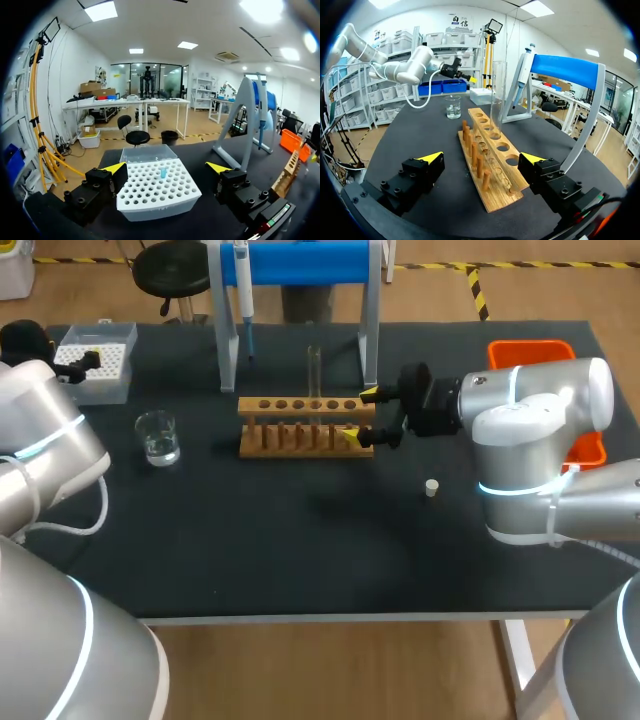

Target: Invert the test tube, pick up the pipette, mount the tip to pipette, aspirate from beaker and dispense into the tube, eject the tip, return the pipette, and cap with the stopper.

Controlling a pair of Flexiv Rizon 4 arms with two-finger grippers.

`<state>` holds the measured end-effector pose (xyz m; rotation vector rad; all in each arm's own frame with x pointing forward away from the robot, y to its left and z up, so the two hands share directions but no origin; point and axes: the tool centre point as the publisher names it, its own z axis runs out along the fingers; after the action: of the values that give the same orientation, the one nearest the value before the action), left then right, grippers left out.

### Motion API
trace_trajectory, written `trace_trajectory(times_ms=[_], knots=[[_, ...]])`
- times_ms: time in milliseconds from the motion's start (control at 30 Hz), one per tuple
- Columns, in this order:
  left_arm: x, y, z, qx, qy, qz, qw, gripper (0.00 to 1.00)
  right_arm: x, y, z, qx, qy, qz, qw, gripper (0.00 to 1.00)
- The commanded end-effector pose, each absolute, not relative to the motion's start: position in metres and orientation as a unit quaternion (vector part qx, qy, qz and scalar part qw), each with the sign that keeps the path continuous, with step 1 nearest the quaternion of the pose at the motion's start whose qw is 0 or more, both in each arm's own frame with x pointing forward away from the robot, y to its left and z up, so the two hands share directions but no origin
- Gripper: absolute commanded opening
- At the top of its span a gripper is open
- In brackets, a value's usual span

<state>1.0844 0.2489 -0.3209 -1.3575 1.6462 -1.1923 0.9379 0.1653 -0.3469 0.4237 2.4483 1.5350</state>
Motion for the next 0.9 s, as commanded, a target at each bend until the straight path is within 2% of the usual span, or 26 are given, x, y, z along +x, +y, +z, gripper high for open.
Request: trace_trajectory(times_ms=[33,867,900], knots=[[1.093,0.243,-0.329,-0.528,0.63,-0.449,0.35,1.0,0.937,0.165,-0.347,0.144,0.833,0.523,0.111,1.0],[1.11,0.239,-0.346,-0.552,0.639,-0.419,0.334,1.0,0.937,0.165,-0.347,0.144,0.833,0.523,0.111,1.0],[1.111,0.238,-0.346,-0.551,0.639,-0.419,0.334,0.82,0.937,0.165,-0.347,0.144,0.833,0.523,0.111,1.0]])
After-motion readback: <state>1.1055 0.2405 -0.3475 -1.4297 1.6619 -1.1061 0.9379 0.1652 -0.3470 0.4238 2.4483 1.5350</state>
